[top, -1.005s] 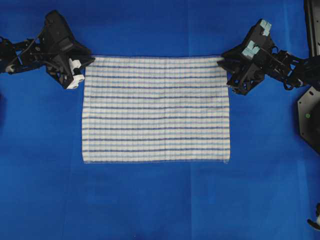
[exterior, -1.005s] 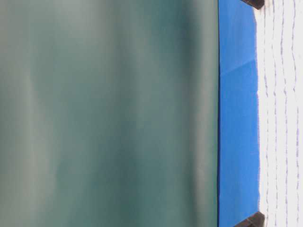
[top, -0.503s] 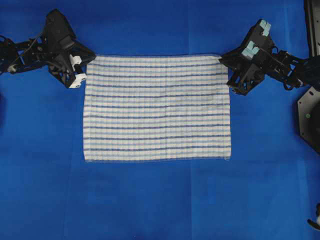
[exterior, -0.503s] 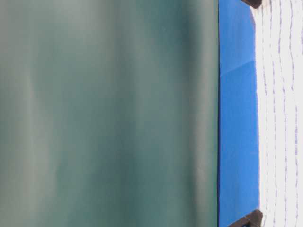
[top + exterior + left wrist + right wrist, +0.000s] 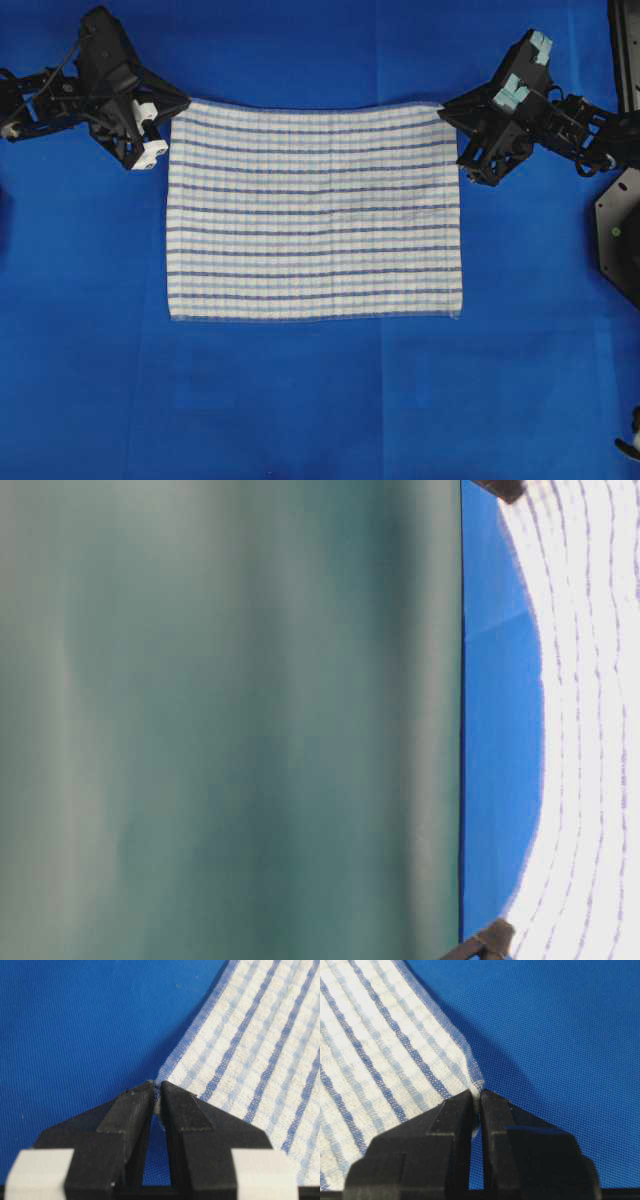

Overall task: Fold the blue towel.
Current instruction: 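Pull the top corners down toward the bottom edge, folding the towel in half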

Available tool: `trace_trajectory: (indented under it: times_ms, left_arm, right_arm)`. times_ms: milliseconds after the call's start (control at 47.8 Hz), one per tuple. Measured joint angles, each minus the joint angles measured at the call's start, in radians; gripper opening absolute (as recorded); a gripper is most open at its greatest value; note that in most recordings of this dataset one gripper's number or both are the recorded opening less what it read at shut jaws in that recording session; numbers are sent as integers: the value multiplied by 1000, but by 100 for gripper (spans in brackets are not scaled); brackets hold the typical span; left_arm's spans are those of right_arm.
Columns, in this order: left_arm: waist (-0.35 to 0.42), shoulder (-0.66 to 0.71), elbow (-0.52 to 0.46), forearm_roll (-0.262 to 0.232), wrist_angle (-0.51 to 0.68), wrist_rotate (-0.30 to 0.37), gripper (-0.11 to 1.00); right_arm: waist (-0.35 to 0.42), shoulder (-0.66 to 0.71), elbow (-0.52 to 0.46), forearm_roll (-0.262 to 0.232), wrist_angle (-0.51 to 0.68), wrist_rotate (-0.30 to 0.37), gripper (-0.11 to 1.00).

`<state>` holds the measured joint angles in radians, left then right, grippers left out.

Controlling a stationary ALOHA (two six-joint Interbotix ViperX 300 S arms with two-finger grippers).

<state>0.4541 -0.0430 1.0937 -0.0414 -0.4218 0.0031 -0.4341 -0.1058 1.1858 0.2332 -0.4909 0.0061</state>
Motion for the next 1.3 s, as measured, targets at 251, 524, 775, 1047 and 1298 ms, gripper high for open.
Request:
trace_trajectory:
  times_ms: [251, 524, 775, 1047, 1298]
  left_arm:
    - [-38, -87, 3, 0, 20, 0, 6]
    - [-146, -233, 31, 0, 67, -5, 6]
    - [-284, -325, 75, 0, 71, -25, 6]
    - [-423, -348, 95, 0, 67, -89, 6]
    - [-548, -330, 95, 0, 60, -123, 6]
  right_arm:
    - [31, -103, 14, 0, 78, 0, 7]
    - [120, -270, 40, 8, 189, 6, 7]
    - [244, -426, 67, 69, 293, 11, 7]
    - [383, -523, 89, 146, 345, 11, 7]
    - [489, -479, 91, 218, 347, 11, 7]
